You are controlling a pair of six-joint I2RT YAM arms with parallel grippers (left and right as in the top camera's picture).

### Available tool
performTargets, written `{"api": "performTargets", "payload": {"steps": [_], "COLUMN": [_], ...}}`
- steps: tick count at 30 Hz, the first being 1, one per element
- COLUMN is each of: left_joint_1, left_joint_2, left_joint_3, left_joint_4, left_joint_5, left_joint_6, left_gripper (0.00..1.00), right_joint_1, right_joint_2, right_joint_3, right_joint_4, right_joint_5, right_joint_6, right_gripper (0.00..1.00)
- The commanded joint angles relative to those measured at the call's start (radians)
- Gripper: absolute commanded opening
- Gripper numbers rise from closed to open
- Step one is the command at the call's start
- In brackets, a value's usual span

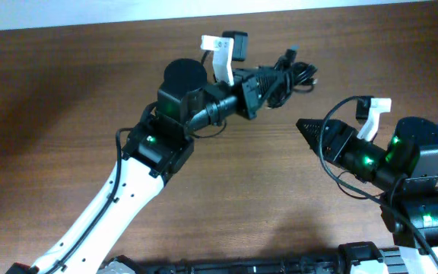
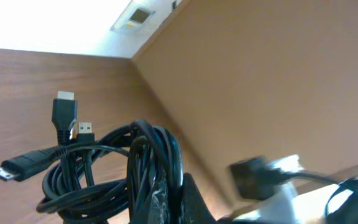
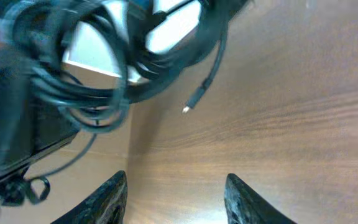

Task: Untangle cables
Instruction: 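Move the right gripper toward the hanging cables and grasp them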

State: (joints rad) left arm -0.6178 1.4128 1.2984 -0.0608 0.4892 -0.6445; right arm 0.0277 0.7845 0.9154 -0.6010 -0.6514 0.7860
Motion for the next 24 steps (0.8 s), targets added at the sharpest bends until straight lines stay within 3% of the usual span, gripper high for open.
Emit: {"api": "performTargets", "payload": {"steps": [1,5,10,17,24], "left_joint_1": [0.006,0.006,0.005,0.005,0.005], "left_joint_2": [-0.019,-0.019,-0.019,-0.019,-0.019], "left_joint_3": [0.017,0.017,0.017,0.017,0.017], "left_joint_4": [-0.079,-0.181,-0.280,-0.342,-0.417], "left_joint_5": [0.003,0.017,0.245,0.330,0.353], "left_joint_6": [0.304,0.480,0.803,0.927,1.022], "left_gripper": [0.00,0.00,0.00,0.00,0.00], "right_joint_1": [0.005,0.005,0.005,0.005,0.005], "right_joint_2": [-0.002,-0.001,-0.001,-0.001,-0.001], "right_joint_3": [0.009,0.009,0.009,0.009,0.009], "right_joint_4": [0.025,0.033,0.002,-0.067,-0.076], "right_joint_5": [-0.038,-0.114,-0.177,-0.176,-0.175], "right_joint_6": [-0.219,-0.445,-0.621,-0.792,-0.809], "right_gripper": [0.57,0.64,0.64,0.64,0.64]}}
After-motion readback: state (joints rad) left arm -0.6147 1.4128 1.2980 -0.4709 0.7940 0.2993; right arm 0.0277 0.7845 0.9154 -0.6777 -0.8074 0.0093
